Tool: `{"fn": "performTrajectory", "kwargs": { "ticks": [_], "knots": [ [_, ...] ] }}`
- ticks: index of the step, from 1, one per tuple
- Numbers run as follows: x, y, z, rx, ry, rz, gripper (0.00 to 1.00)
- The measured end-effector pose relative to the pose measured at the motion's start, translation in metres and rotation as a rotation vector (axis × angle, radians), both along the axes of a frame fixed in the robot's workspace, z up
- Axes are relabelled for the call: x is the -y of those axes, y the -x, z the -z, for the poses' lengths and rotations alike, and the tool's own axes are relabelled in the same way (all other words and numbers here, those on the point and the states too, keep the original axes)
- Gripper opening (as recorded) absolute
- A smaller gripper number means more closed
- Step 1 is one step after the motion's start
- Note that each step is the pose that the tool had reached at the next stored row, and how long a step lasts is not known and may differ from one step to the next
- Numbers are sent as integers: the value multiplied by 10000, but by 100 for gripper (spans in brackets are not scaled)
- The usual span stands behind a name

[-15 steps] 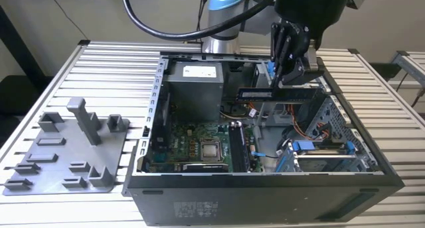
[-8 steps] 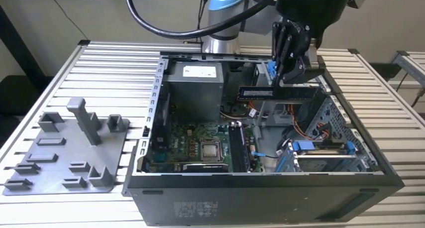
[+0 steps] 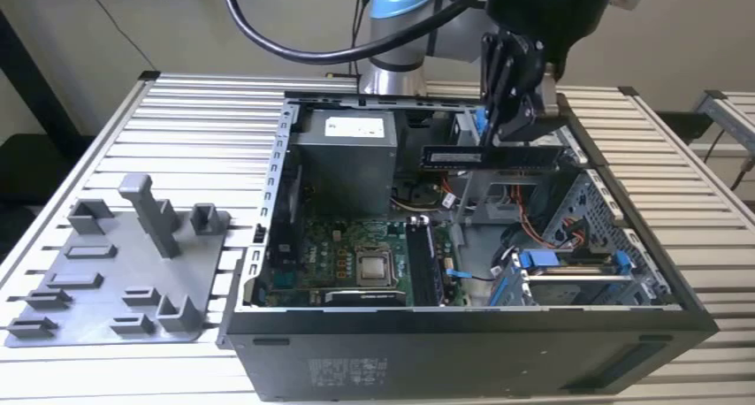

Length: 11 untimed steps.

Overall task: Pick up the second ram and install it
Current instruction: 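Pick up the second ram and move it above second insertion slot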

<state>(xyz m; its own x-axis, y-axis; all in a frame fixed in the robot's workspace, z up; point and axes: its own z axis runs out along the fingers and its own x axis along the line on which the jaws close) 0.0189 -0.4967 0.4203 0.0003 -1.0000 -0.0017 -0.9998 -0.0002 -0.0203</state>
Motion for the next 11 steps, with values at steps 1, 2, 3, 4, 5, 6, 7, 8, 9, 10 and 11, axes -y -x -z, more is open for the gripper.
{"fn": "performTrajectory", "kwargs": {
  "ticks": [1, 2, 3, 4, 5, 6, 7, 8, 9, 10, 11],
  "knots": [
    [-11, 7, 1, 22, -13, 8, 14],
    [-26, 12, 2, 29, -11, 20, 14],
    [-42, 16, 5, 33, -12, 31, 14],
    [-59, 19, 8, 37, -11, 42, 14],
    [-77, 23, 11, 41, -11, 53, 14],
    [-96, 26, 14, 45, -12, 63, 14],
    [-114, 29, 16, 47, -12, 74, 14],
    [-131, 31, 18, 49, -12, 85, 14],
    [-146, 32, 19, 50, -12, 95, 14],
    [-156, 33, 19, 50, -11, 106, 14],
    [-162, 32, 19, 50, -11, 114, 14]
  ]
}}
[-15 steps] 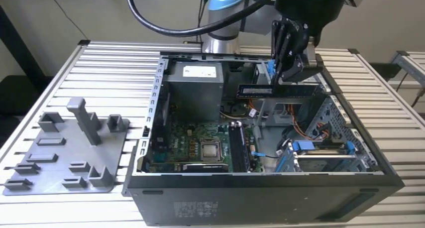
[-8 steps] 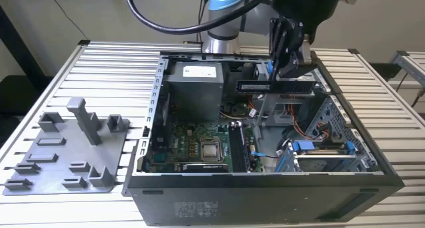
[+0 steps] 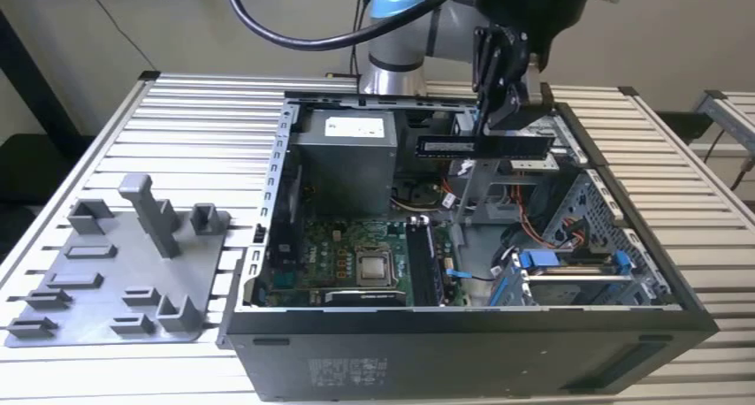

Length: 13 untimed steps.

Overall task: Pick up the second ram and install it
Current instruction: 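Pick up the second ram and move it above second insertion slot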

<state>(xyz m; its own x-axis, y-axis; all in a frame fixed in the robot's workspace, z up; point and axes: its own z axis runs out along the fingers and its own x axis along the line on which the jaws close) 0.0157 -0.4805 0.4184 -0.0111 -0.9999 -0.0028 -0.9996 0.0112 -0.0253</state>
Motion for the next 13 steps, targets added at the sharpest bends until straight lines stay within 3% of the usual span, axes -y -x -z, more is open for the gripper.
{"fn": "performTrajectory", "kwargs": {
  "ticks": [6, 9, 13],
  "knots": [
    [-6, 1, 0, 0, -1, 11, 14],
    [-33, 2, 0, 0, -1, 11, 14],
    [-104, 6, 0, 0, 0, 10, 14]
  ]
}}
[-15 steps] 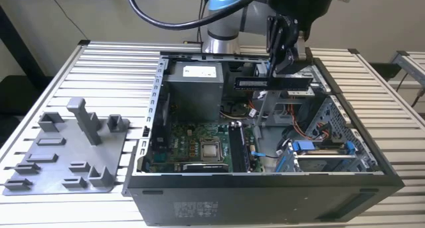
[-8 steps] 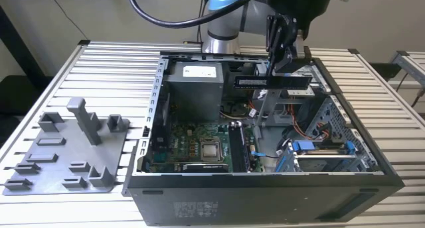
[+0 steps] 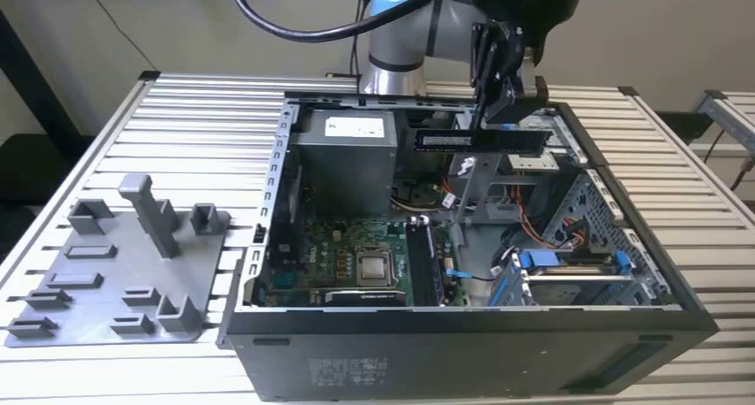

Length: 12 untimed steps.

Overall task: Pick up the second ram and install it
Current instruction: 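Pick up the second ram and move it above second insertion slot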

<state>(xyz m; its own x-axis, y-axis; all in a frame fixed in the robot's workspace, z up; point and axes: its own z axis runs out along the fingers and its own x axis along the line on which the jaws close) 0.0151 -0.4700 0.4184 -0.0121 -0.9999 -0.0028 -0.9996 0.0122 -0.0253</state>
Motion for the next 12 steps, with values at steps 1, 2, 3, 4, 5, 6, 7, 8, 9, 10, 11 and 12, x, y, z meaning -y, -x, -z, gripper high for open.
{"fn": "performTrajectory", "kwargs": {
  "ticks": [1, 2, 3, 4, 5, 6, 7, 8, 9, 10, 11, 12],
  "knots": [
    [-21, 2, 0, 0, -1, 0, 14],
    [-41, 3, 0, 0, 0, 0, 14],
    [-63, 6, 1, 0, -1, 0, 14],
    [-88, 16, 0, 0, 0, 2, 14],
    [-105, 32, 1, 0, 0, 7, 14],
    [-120, 50, 2, 4, -1, 13, 14],
    [-136, 68, 2, 7, 0, 18, 14],
    [-155, 83, 4, 9, -1, 24, 14],
    [-176, 92, 6, 10, -2, 29, 14],
    [-201, 98, 7, 10, -1, 32, 14],
    [-224, 102, 8, 10, -1, 35, 14],
    [-245, 105, 8, 10, -1, 38, 14]
  ]
}}
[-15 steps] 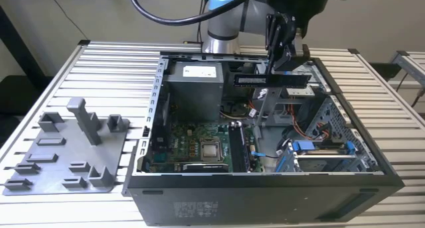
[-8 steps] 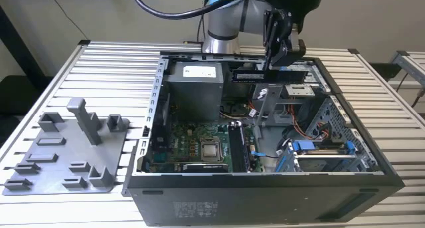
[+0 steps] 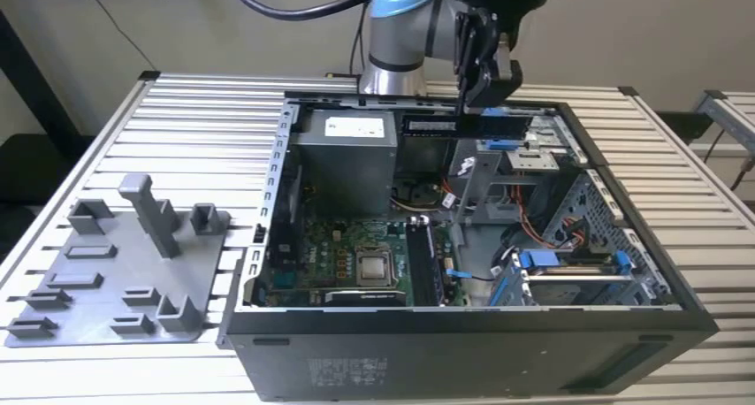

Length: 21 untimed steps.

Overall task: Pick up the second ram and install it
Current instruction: 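Pick up the second ram and move it above second insertion slot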

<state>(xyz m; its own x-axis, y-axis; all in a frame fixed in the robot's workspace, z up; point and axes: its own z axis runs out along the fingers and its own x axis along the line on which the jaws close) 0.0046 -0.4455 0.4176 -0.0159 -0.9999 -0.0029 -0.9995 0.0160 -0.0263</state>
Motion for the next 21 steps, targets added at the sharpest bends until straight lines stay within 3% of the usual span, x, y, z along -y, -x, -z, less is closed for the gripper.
{"fn": "performTrajectory", "kwargs": {
  "ticks": [5, 9, 12, 13, 21],
  "knots": [
    [-75, 2, 1, 0, -37, 27, 14],
    [-91, 3, 1, -1, -314, 74, 14],
    [-97, 4, 2, -1, -641, 112, 14],
    [-102, 3, 3, -1, -674, 122, 14],
    [-183, 4, 7, 2, -659, 219, 14]
  ]
}}
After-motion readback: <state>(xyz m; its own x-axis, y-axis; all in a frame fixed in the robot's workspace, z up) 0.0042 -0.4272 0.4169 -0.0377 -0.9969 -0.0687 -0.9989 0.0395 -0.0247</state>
